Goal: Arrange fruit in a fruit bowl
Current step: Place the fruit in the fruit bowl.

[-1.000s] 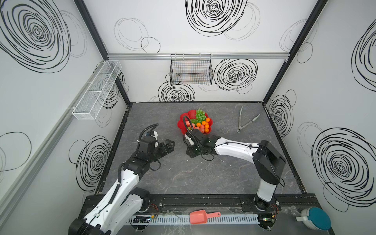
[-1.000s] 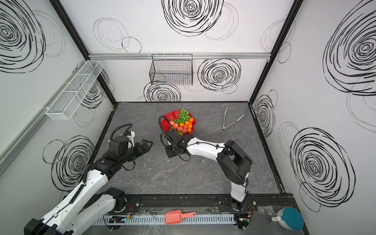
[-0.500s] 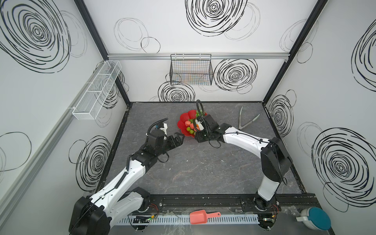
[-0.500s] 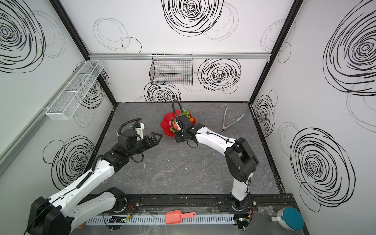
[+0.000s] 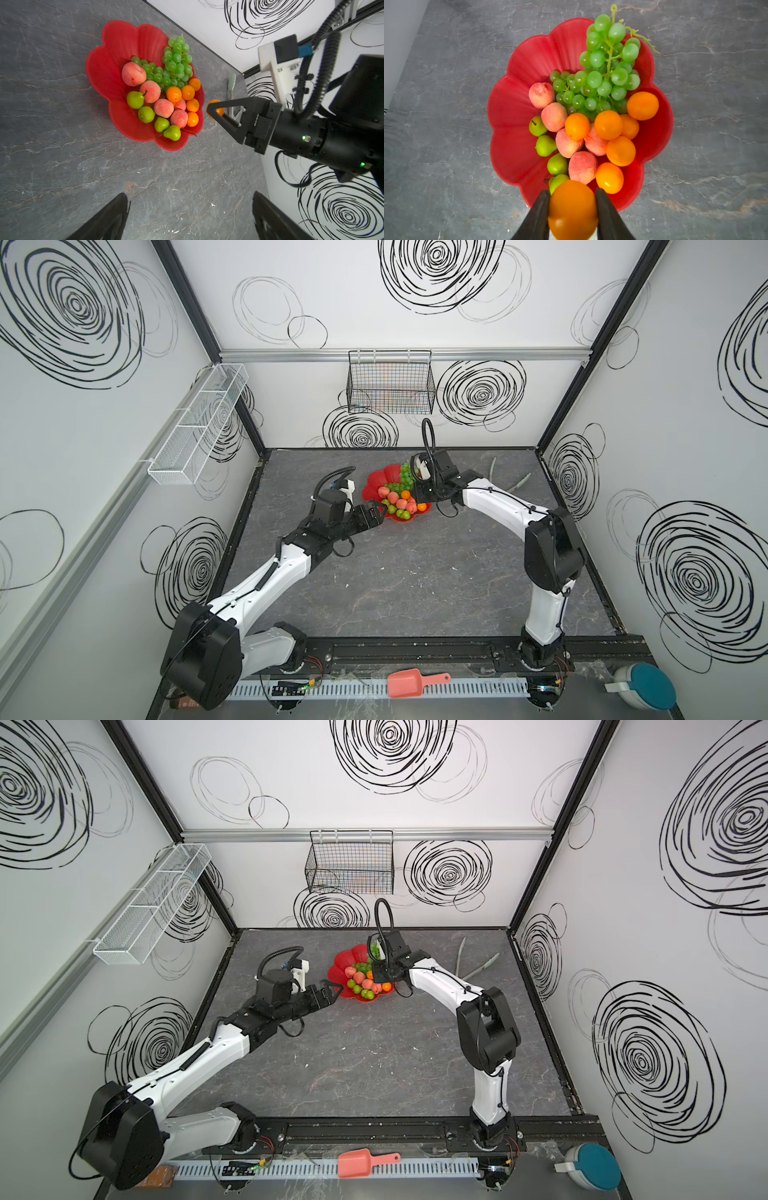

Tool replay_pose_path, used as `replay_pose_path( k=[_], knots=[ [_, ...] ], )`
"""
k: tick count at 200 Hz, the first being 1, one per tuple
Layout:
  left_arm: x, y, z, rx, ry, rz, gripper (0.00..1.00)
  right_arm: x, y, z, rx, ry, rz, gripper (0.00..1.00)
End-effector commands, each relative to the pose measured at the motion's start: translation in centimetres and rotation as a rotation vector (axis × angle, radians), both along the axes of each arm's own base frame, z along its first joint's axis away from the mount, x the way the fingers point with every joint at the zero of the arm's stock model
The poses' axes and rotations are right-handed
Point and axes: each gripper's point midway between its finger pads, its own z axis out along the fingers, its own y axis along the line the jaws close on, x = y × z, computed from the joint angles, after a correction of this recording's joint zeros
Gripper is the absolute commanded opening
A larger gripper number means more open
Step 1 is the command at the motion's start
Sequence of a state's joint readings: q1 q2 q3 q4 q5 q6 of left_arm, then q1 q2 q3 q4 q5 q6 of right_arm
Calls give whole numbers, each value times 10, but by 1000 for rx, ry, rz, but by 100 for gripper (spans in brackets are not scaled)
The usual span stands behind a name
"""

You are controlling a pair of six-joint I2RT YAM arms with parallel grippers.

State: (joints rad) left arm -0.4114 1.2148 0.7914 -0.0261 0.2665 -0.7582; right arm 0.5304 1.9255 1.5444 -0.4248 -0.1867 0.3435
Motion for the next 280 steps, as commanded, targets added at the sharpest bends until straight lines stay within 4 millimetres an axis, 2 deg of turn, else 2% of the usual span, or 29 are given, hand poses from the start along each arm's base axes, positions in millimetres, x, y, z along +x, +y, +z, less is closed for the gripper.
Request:
replay_pose_path(
  k=[1,64,119,191,228,258,280],
  knots=[
    [8,-8,21,-22,-80,-30,96,8,-4,-10,-70,4,-2,36],
    [9,-9,21,-20,-75,-36,96,26,-8,-28,-147,10,-23,36],
    [9,-10,19,-16,-73,-40,96,27,-8,-39,-162,29,-21,39],
    [9,-7,15,4,-63,-30,96,26,-8,-43,-167,37,-18,46],
    [10,-5,14,18,-65,-25,96,27,-8,-30,-157,19,-18,46],
    [11,-1,24,56,-96,-16,96,25,-8,3,-124,-31,-20,47],
    [5,-5,40,79,-192,-62,96,15,-11,26,-87,-69,-15,48]
  ],
)
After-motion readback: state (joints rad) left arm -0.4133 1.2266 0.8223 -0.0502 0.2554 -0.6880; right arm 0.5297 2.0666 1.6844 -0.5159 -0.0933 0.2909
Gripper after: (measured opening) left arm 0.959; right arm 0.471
